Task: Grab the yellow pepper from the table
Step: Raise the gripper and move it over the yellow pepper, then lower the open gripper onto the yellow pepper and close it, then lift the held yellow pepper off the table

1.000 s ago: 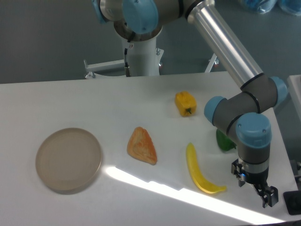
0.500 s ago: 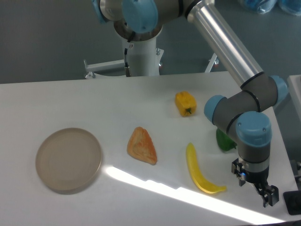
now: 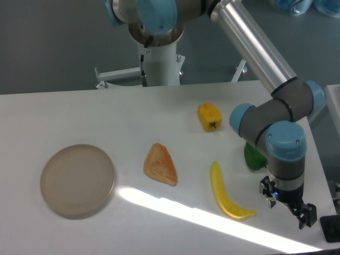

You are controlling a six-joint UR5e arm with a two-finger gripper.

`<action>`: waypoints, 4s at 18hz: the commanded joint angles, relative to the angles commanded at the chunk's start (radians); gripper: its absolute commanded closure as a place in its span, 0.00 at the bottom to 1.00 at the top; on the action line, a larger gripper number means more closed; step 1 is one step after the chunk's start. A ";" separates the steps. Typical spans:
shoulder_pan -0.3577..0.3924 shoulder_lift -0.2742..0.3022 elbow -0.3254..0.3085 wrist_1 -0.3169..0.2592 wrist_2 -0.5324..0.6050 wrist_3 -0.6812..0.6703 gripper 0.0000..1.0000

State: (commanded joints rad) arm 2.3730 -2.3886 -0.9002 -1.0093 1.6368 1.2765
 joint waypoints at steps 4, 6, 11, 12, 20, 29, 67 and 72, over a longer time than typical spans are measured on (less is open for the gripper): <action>0.020 0.109 -0.127 -0.008 -0.005 -0.144 0.00; 0.050 0.202 -0.236 -0.018 -0.015 -0.178 0.00; 0.147 0.432 -0.494 -0.064 -0.064 -0.264 0.00; 0.158 0.463 -0.543 -0.072 -0.084 -0.266 0.00; 0.238 0.643 -0.868 -0.060 -0.170 -0.432 0.00; 0.222 0.701 -1.080 0.048 -0.244 -0.514 0.00; 0.150 0.632 -1.134 0.187 -0.232 -0.552 0.61; 0.153 0.641 -1.088 0.181 -0.230 -0.539 0.65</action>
State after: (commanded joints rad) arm 2.5264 -1.7472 -1.9883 -0.8283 1.4067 0.7378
